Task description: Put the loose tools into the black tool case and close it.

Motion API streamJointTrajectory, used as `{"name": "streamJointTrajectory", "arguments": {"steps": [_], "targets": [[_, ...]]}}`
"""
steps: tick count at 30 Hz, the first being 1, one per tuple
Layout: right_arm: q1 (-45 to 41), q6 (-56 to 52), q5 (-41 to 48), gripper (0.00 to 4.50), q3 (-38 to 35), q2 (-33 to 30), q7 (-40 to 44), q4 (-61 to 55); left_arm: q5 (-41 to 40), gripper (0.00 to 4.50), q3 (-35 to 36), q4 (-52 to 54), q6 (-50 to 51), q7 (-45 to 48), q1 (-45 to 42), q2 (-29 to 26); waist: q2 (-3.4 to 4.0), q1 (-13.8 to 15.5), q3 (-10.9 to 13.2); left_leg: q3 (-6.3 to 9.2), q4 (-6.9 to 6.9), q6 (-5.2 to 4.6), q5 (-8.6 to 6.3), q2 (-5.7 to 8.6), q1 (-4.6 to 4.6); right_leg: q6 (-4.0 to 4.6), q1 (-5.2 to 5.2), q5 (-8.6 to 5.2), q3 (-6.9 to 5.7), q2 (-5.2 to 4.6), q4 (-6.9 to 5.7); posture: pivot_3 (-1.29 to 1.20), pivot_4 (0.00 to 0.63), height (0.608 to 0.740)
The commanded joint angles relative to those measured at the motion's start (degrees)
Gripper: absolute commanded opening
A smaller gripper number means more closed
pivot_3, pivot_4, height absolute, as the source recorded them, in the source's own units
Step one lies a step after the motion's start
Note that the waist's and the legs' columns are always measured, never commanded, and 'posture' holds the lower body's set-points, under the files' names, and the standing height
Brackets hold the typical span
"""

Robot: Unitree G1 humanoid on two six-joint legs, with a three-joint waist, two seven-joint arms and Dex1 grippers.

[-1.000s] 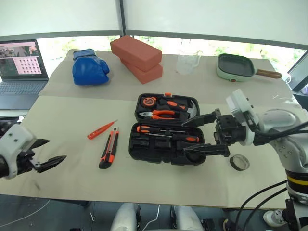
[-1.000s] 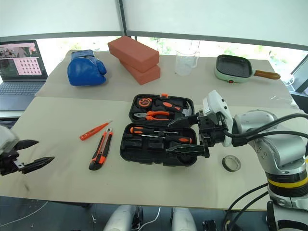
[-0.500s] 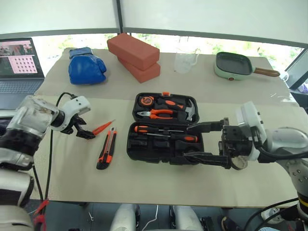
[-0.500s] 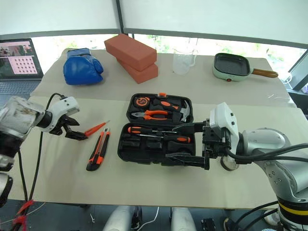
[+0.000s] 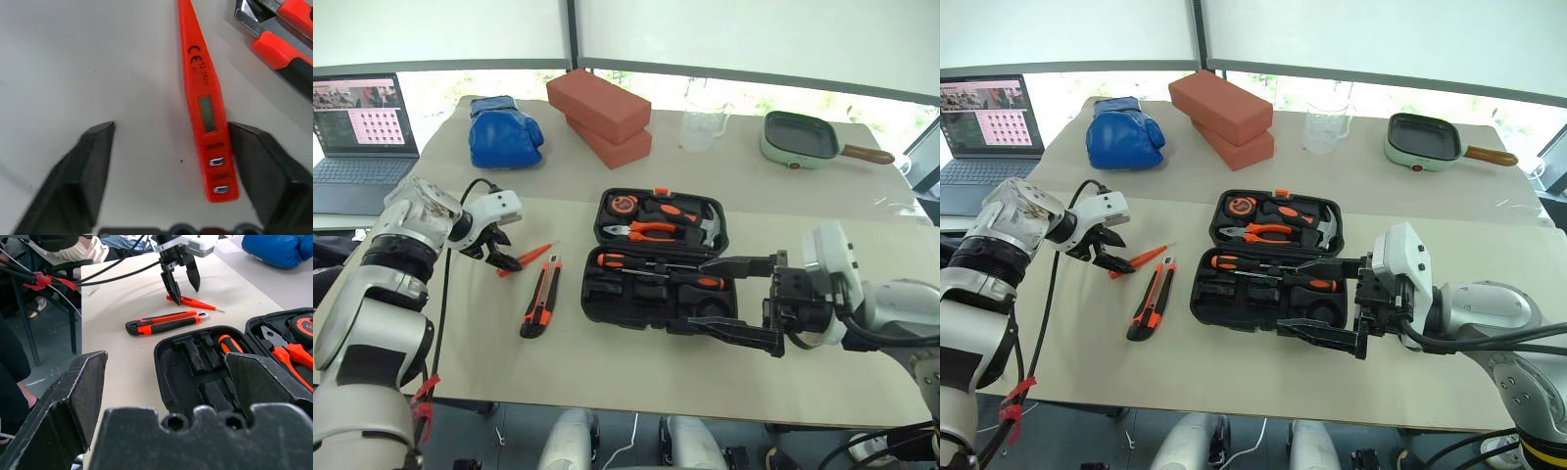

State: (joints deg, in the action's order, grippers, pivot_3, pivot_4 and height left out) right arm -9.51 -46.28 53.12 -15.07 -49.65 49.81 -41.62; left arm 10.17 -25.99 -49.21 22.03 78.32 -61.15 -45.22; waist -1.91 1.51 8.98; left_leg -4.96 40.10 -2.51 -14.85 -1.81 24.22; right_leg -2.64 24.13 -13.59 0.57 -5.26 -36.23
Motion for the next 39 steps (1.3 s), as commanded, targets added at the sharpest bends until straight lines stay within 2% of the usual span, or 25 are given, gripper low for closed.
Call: {"name": "streamJointTrajectory", "arguments": {"steps": [1, 4, 6, 7, 12, 16, 21, 28, 32, 39], "targets": [[0.19, 1.30, 1.30, 4.50, -2.15, -1.19, -0.37, -1.47, 1.17, 2.32, 0.22, -1.84, -0.62, 1.66, 0.72, 1.32, 0.00, -0.08, 0.00, 0.00, 0.00, -0.01, -0.01, 0.00, 0.00, 0.00, 0.00, 0.00, 0.01, 0.00, 0.01, 0.00, 0.150, 0.738], [0.40, 1.39, 1.40, 4.50, -2.19, -1.63, -0.25, -1.53, 1.80, 1.12, 1.40, -2.46, -1.39, 1.13, 0.95, 1.18, 0.00, -0.19, -0.01, 0.00, 0.00, -0.03, -0.02, 0.00, 0.01, -0.01, 0.01, 0.00, 0.01, 0.00, 0.02, 0.00, 0.150, 0.738], [0.46, 1.41, 1.43, 4.50, -2.24, -1.86, -0.21, -1.37, 1.65, 0.50, 3.04, -3.20, -2.48, -0.20, 0.60, 0.45, 0.00, -0.31, -0.01, -0.01, 0.00, -0.03, -0.02, 0.00, 0.01, -0.01, 0.01, 0.01, 0.02, 0.00, 0.02, 0.00, 0.150, 0.738], [0.48, 1.41, 1.45, 4.50, -2.24, -1.94, -0.25, -1.23, 1.35, 0.42, 4.02, -3.45, -3.06, -0.74, 0.21, 0.27, 0.00, -0.35, 0.00, 0.00, 0.00, -0.03, -0.02, 0.00, 0.01, -0.01, 0.02, 0.01, 0.02, 0.00, 0.01, 0.00, 0.150, 0.738], [0.37, 0.77, 2.76, 4.50, -2.39, -1.86, -1.47, -0.62, -2.90, 0.42, 8.95, 0.68, -6.03, 1.83, -2.71, 1.10, -0.03, -0.44, 0.01, 0.03, 0.05, -0.03, -0.02, -0.03, 0.10, -0.01, 0.09, 0.01, 0.00, 0.02, -0.01, 0.00, 0.150, 0.738], [2.03, 0.42, 3.57, 4.50, -3.69, -2.54, -2.27, -0.62, -7.02, 0.42, 10.10, 11.62, -5.95, 7.70, -3.50, 3.28, -0.09, 0.08, 0.04, 0.13, 0.22, -0.07, -0.04, -0.03, 0.34, -0.06, 0.12, 0.04, -0.10, 0.00, 0.03, 0.00, 0.150, 0.738], [5.11, 0.55, 3.65, 4.50, -5.65, -3.02, -3.23, -1.32, -8.83, 0.42, 7.16, 25.07, -4.00, 10.36, -0.89, 7.91, -0.08, -0.16, 0.04, 0.11, 0.35, -0.19, -0.11, 0.00, 0.41, -0.21, 0.09, 0.13, 0.00, -0.03, 0.06, 0.00, 0.150, 0.738], [7.37, 0.60, 5.11, 4.50, -6.37, -2.62, -6.16, -3.56, -5.94, 0.42, 0.85, 31.97, 1.50, 8.58, 2.33, 12.30, -0.07, -1.05, 0.03, 0.11, 0.37, -0.19, -0.11, 0.04, 0.36, -0.20, 0.13, 0.13, 0.10, 0.10, 0.04, 0.00, 0.150, 0.738], [8.44, 0.82, 5.17, 4.50, -5.92, -2.87, -7.34, -4.50, -5.89, 0.42, -1.52, 36.05, 5.71, 9.79, 3.55, 12.48, -0.07, -0.87, 0.03, 0.12, 0.37, -0.19, -0.11, 0.06, 0.35, -0.19, 0.13, 0.12, 0.12, 0.08, 0.04, 0.00, 0.150, 0.738], [8.50, 0.87, 5.83, 4.50, -5.81, -2.82, -8.73, -4.86, -5.28, 0.42, -4.18, 37.33, 6.66, 10.37, 4.56, 11.49, -0.07, -0.78, 0.03, 0.12, 0.46, -0.20, -0.11, 0.04, 0.36, -0.20, 0.10, 0.12, 0.12, 0.08, 0.04, 0.00, 0.150, 0.738]]}}
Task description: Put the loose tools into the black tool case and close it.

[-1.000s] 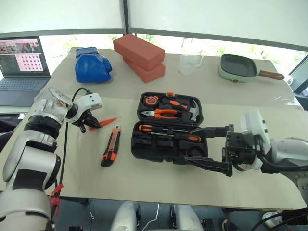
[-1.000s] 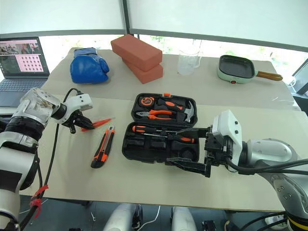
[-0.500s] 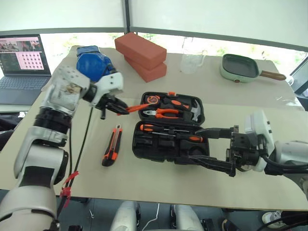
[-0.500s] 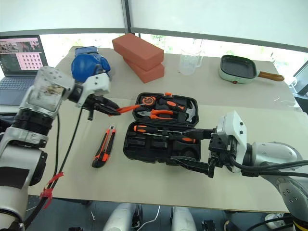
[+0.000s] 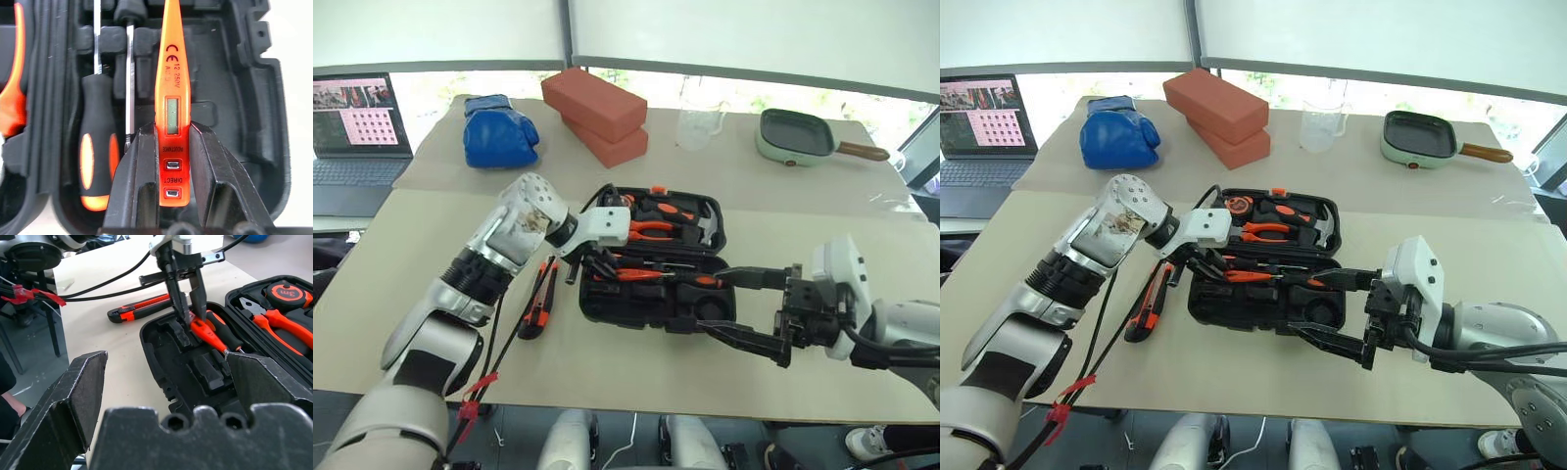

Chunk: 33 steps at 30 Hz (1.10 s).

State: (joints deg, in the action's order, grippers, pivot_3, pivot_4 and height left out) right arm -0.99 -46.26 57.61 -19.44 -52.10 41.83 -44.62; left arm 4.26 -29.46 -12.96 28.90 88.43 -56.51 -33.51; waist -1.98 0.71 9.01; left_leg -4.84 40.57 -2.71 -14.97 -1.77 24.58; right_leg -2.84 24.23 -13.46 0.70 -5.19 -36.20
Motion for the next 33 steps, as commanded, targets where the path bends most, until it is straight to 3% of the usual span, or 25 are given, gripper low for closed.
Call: {"name": "streamJointTrajectory", "arguments": {"steps": [1, 14, 22, 24, 31, 33], "targets": [[-0.07, 0.90, 1.38, 4.50, -1.35, -0.32, -0.95, -1.92, 1.16, 0.42, -1.21, -0.27, -1.26, -0.35, -0.16, 0.14, 0.00, 0.06, 0.00, 0.00, 0.01, 0.00, 0.00, 0.01, 0.00, 0.00, 0.00, 0.00, 0.00, 0.00, 0.00, 0.00, 0.150, 0.738], [-0.59, 1.42, 0.61, 4.50, -0.24, 0.10, -2.97, -2.37, 5.48, 0.42, -4.92, -12.76, -5.67, -1.03, -3.65, 3.83, 0.06, 0.12, -0.04, 0.01, 0.17, -0.03, -0.02, 0.01, -0.13, -0.01, -0.16, 0.00, 0.01, 0.01, -0.07, 0.00, 0.150, 0.738], [-0.42, 1.83, 0.13, 4.50, 0.26, 0.50, -3.64, -2.35, 6.04, 0.42, -5.25, -12.84, -5.76, 1.88, -3.96, 4.08, 0.07, 0.01, -0.05, 0.00, 0.19, -0.03, -0.02, 0.00, -0.16, -0.02, -0.17, 0.01, 0.04, 0.01, -0.13, 0.00, 0.150, 0.738], [-0.26, 1.94, -0.24, 4.50, 0.35, 0.61, -3.48, -2.14, 5.65, 1.43, -4.49, -12.66, -5.41, 2.11, -4.03, 3.90, 0.07, 0.00, -0.05, 0.00, 0.19, -0.04, -0.02, 0.00, -0.16, -0.02, -0.17, 0.01, 0.05, 0.01, -0.13, 0.00, 0.150, 0.738], [0.11, 2.19, -0.63, 4.50, 0.49, 0.70, -2.95, -1.52, -6.37, 3.76, -0.10, -4.59, 3.22, 4.07, -5.74, -3.08, 0.06, -0.18, -0.04, -0.01, 0.19, -0.03, -0.02, -0.05, -0.04, -0.01, 0.01, 0.01, 0.07, 0.03, -0.22, 0.00, 0.150, 0.738], [0.02, 2.18, -0.65, 4.50, 0.48, 0.66, -2.76, -1.20, -10.22, 3.76, 0.74, -2.21, 5.31, 4.07, -5.69, -5.58, 0.06, -0.19, -0.04, 0.00, 0.19, -0.03, -0.02, -0.10, 0.00, -0.01, 0.06, 0.01, 0.08, 0.02, -0.26, 0.00, 0.150, 0.738]]}}
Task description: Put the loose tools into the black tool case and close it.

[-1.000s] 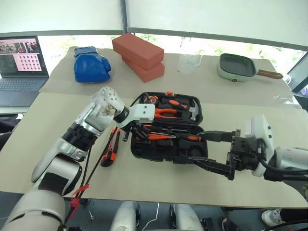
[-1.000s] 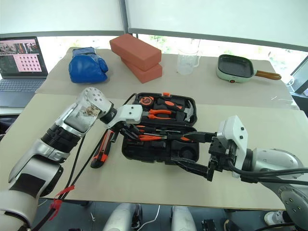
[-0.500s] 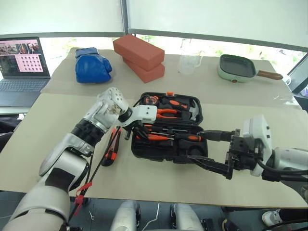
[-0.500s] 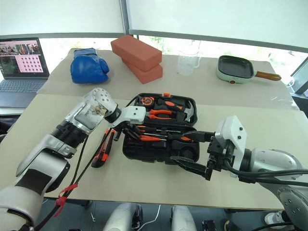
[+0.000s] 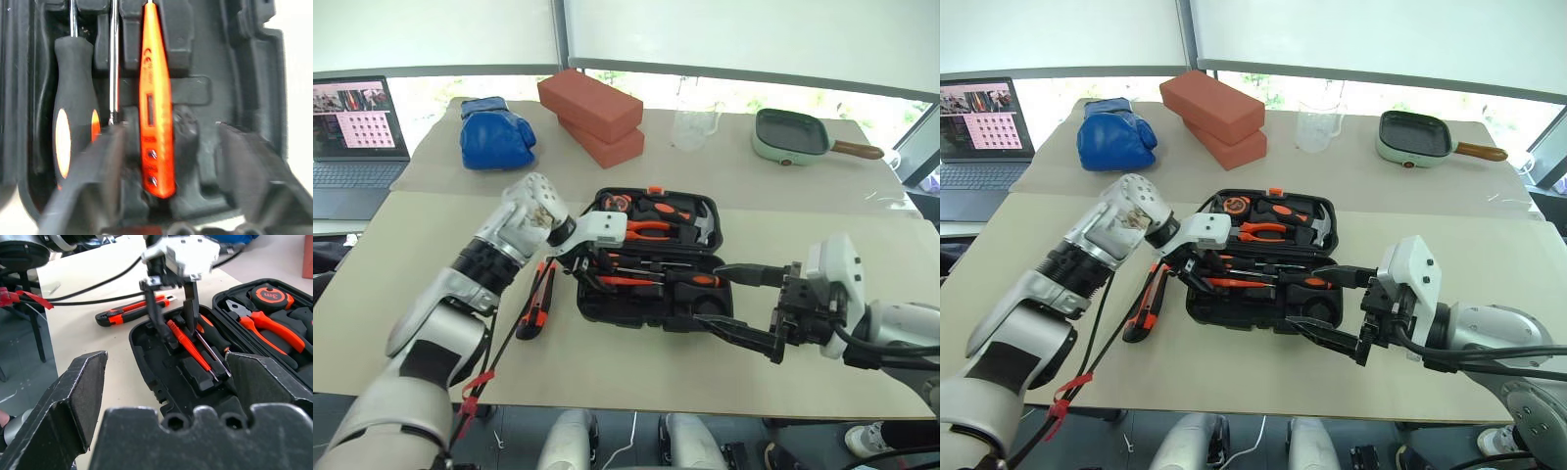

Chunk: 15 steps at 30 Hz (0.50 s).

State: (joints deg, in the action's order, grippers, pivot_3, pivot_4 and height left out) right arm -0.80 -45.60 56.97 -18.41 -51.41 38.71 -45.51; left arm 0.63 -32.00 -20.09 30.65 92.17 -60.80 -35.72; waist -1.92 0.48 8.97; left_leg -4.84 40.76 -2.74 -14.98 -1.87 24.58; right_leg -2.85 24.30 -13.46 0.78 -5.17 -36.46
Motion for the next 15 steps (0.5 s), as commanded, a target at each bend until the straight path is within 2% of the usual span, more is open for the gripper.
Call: {"name": "streamJointTrajectory", "arguments": {"steps": [1, 5, 6, 7, 9, 11, 12, 13, 15], "targets": [[-0.18, 1.51, -0.05, 4.50, -0.60, -0.11, 0.53, -0.07, -8.51, 3.76, 4.30, 6.15, 4.38, 0.33, -1.07, -4.58, 0.00, 0.07, 0.00, 0.00, 0.01, 0.00, 0.00, 0.01, -0.01, 0.00, -0.01, 0.00, 0.00, -0.02, -0.05, 0.00, 0.150, 0.738], [-0.27, 1.57, -0.41, 4.50, -0.72, -0.40, 1.30, 0.85, -13.37, 3.76, 9.43, 9.18, 5.95, -1.09, 2.01, -6.88, 0.00, 0.37, 0.00, 0.02, 0.09, 0.00, 0.00, 0.03, -0.01, -0.03, -0.03, -0.02, -0.02, -0.07, -0.10, 0.00, 0.150, 0.738], [-0.41, 1.59, -0.61, 4.50, -0.58, -0.46, 1.47, 1.11, -14.02, 3.23, 11.60, 9.20, 4.52, -3.21, 4.05, -5.93, 0.01, 0.36, -0.01, 0.01, 0.10, -0.01, 0.00, 0.05, -0.01, -0.05, -0.05, -0.03, -0.02, -0.09, -0.10, 0.00, 0.150, 0.738], [-0.54, 1.62, -0.97, 4.50, -0.38, -0.55, 1.61, 1.35, -14.51, 3.10, 13.53, 8.95, 3.25, -5.73, 6.10, -4.50, 0.02, 0.36, -0.01, 0.00, 0.11, -0.02, -0.01, 0.06, -0.06, -0.06, -0.08, -0.04, 0.00, -0.10, -0.13, 0.00, 0.150, 0.738], [-0.66, 1.73, -1.79, 4.50, -0.17, -0.79, 1.98, 1.68, -14.07, 2.27, 15.55, 7.92, 0.88, -10.57, 9.00, -1.46, 0.03, 0.42, -0.02, 0.00, 0.09, -0.02, -0.01, 0.06, -0.21, -0.06, -0.20, -0.04, 0.01, -0.11, -0.14, 0.00, 0.150, 0.738], [-0.69, 1.76, -2.30, 4.50, -0.32, -1.06, 2.48, 1.99, -13.49, 1.59, 16.47, 7.47, -0.50, -13.61, 11.07, 0.84, 0.01, 0.51, -0.01, 0.00, 0.10, -0.02, -0.01, 0.06, -0.18, -0.05, -0.19, -0.04, -0.01, -0.11, -0.15, 0.00, 0.150, 0.738], [-0.67, 1.75, -2.56, 4.50, -0.50, -1.24, 2.77, 2.14, -13.49, 1.38, 16.78, 7.69, -1.29, -14.64, 12.16, 1.89, -0.03, 0.46, 0.02, 0.00, 0.14, -0.02, -0.01, 0.08, -0.17, -0.05, -0.18, -0.04, 0.00, -0.12, -0.20, 0.00, 0.150, 0.738], [-0.61, 1.75, -2.73, 4.50, -0.68, -1.36, 3.01, 2.23, -13.60, 0.89, 17.01, 7.97, -1.87, -15.56, 13.11, 2.82, -0.03, 0.38, 0.02, -0.01, 0.15, -0.02, -0.01, 0.08, -0.12, -0.05, -0.13, -0.04, 0.00, -0.09, -0.19, 0.00, 0.150, 0.738], [-0.29, 1.64, -2.78, 4.50, -1.28, -1.62, 3.46, 2.30, -13.55, 0.19, 17.22, 8.02, -4.27, -17.52, 15.08, 4.83, -0.03, 0.33, 0.02, 0.00, 0.16, -0.02, -0.01, 0.09, -0.10, -0.05, -0.10, -0.04, 0.00, -0.09, -0.22, 0.00, 0.150, 0.738]]}}
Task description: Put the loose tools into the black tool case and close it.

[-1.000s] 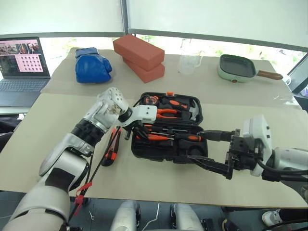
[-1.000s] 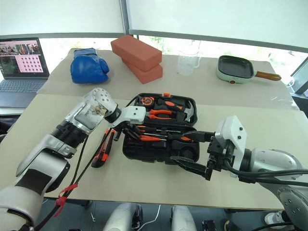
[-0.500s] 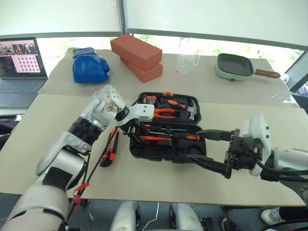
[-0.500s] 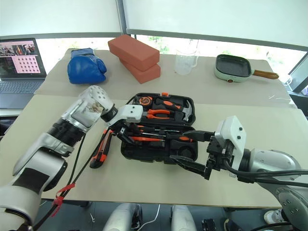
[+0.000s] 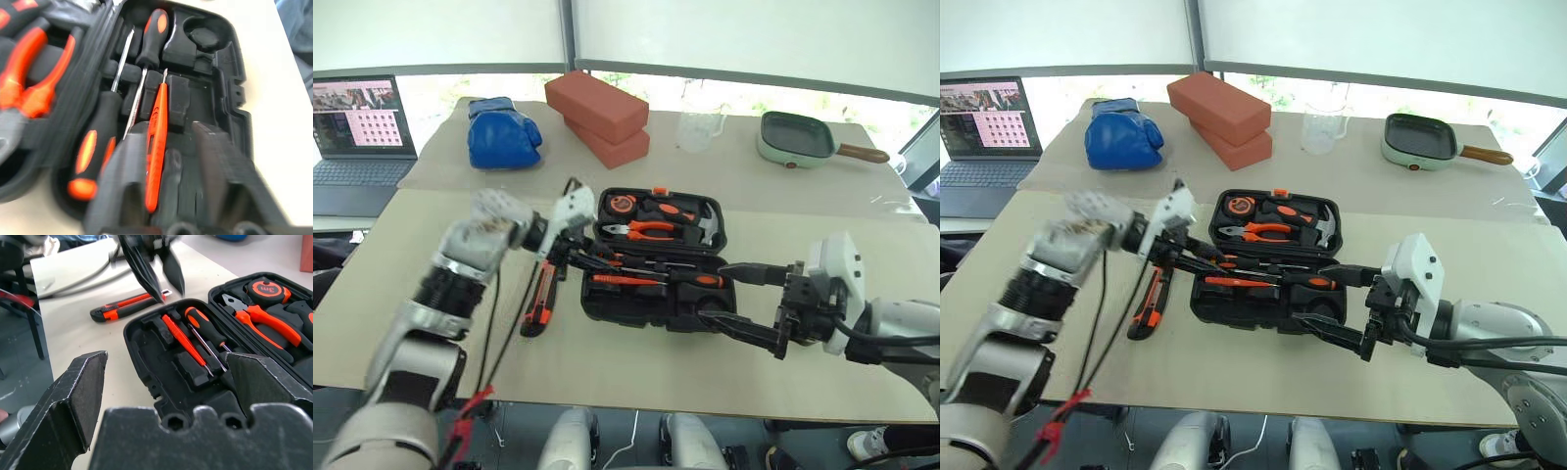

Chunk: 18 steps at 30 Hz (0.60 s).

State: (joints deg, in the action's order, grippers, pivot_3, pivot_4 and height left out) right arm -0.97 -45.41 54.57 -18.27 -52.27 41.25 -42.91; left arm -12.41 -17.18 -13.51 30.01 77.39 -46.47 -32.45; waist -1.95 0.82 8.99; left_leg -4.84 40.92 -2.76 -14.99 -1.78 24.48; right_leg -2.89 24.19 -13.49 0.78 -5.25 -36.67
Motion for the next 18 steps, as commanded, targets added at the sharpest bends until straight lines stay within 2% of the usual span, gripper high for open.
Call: {"name": "streamJointTrajectory", "arguments": {"steps": [1, 12, 18], "targets": [[0.06, 1.38, -0.35, 4.50, -1.68, -0.91, 1.06, -0.30, -0.32, 0.08, 2.46, 1.02, -4.66, -3.79, 1.49, 2.56, 0.01, -0.03, 0.00, 0.00, -0.01, 0.00, 0.00, 0.00, -0.02, 0.00, -0.01, 0.00, 0.00, 0.00, 0.00, 0.00, 0.150, 0.738], [0.48, 0.79, -0.12, 4.50, -1.99, -1.17, 1.07, -0.30, 1.07, 0.08, 1.57, -0.03, -4.64, -9.50, 5.88, 6.48, 0.01, -0.11, -0.01, -0.02, -0.03, 0.00, 0.00, 0.01, -0.08, 0.00, -0.05, 0.00, 0.04, -0.01, 0.01, 0.00, 0.150, 0.738], [0.48, 0.80, 0.01, 4.50, -1.83, -1.14, 0.96, -0.35, 2.32, 0.08, 0.23, -0.13, -6.21, -9.05, 8.50, 5.79, 0.02, -0.06, -0.01, -0.02, -0.03, 0.00, 0.00, 0.00, -0.11, 0.01, -0.08, 0.00, 0.03, -0.02, 0.00, 0.00, 0.150, 0.738]]}}
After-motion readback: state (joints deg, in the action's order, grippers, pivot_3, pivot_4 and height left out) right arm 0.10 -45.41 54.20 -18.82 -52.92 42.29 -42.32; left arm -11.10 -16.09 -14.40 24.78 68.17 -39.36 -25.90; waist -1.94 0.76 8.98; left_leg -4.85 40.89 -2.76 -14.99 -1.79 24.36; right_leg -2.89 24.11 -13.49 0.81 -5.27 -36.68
